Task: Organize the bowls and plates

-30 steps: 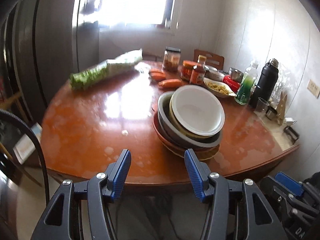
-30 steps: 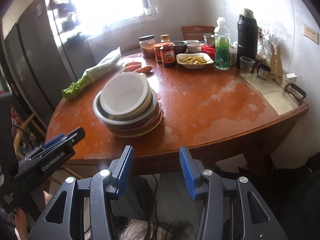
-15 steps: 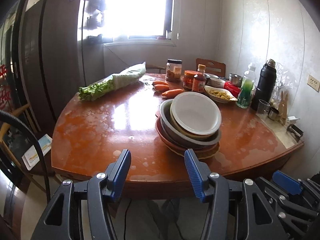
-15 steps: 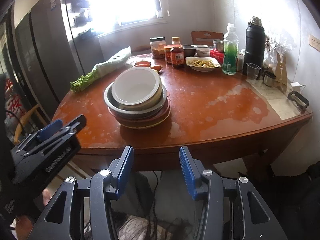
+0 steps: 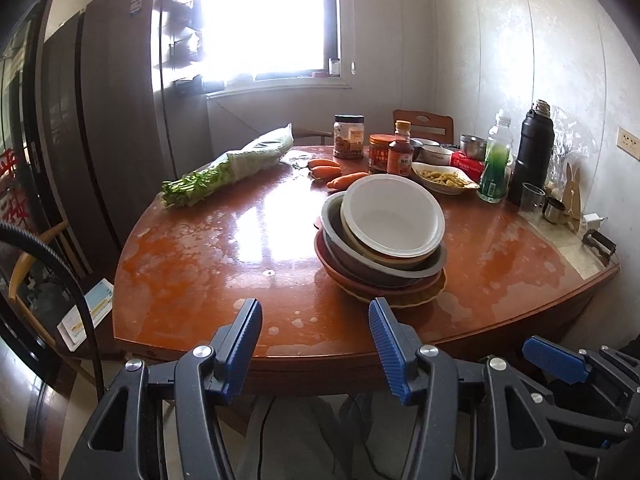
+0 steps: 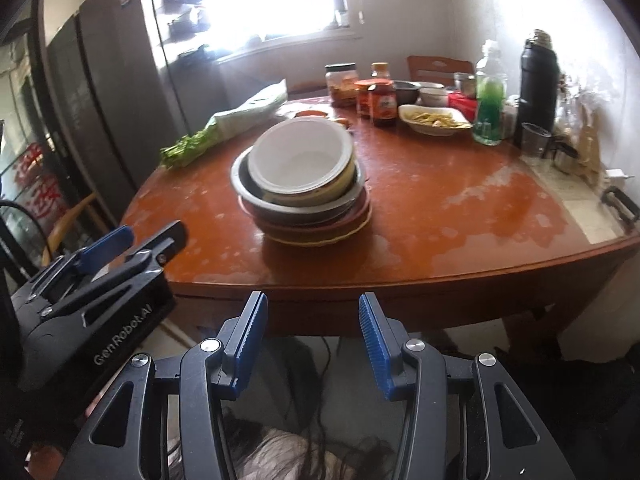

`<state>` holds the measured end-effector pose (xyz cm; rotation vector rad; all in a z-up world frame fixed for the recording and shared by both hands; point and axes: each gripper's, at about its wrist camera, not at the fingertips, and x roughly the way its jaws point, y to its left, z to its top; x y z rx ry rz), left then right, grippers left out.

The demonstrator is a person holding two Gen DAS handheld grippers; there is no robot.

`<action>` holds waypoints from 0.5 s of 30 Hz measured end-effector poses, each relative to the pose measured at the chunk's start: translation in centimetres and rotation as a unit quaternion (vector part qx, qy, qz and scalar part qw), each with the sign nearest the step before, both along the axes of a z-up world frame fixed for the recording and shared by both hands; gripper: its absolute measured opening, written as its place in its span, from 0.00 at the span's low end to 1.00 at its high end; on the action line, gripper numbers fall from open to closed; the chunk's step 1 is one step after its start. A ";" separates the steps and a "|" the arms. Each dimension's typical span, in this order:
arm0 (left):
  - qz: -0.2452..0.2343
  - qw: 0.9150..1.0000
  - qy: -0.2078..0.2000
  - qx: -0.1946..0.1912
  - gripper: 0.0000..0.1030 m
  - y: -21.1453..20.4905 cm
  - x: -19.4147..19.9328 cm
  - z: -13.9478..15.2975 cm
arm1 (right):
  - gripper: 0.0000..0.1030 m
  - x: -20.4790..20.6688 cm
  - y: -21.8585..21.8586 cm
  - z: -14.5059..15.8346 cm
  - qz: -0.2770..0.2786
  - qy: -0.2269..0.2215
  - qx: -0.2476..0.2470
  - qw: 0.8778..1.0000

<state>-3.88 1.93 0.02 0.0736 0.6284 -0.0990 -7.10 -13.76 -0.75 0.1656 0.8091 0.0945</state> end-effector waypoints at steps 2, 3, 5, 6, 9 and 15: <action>-0.003 1.000 0.002 0.005 0.54 -0.4 0.0 -0.1 | 0.48 0.1 -0.4 -0.1 -0.009 0.003 -0.003 1.000; -0.005 1.000 0.002 0.007 0.54 -0.6 0.1 -0.2 | 0.48 0.2 -0.7 -0.1 -0.014 0.005 -0.003 1.000; -0.005 1.000 0.005 0.011 0.54 -0.8 0.2 -0.3 | 0.48 0.2 -1.0 -0.1 -0.021 0.006 -0.003 1.000; -0.004 1.000 0.005 0.012 0.54 -0.9 0.2 -0.4 | 0.48 0.2 -1.1 -0.1 -0.024 0.006 -0.005 1.000; 0.002 1.000 0.005 0.010 0.54 -0.8 0.3 -0.4 | 0.48 0.3 -1.1 -0.2 -0.022 0.007 -0.004 1.000; 0.004 1.000 0.015 0.007 0.54 -0.7 0.5 -0.7 | 0.48 0.3 -0.7 -0.3 -0.017 0.008 -0.006 1.000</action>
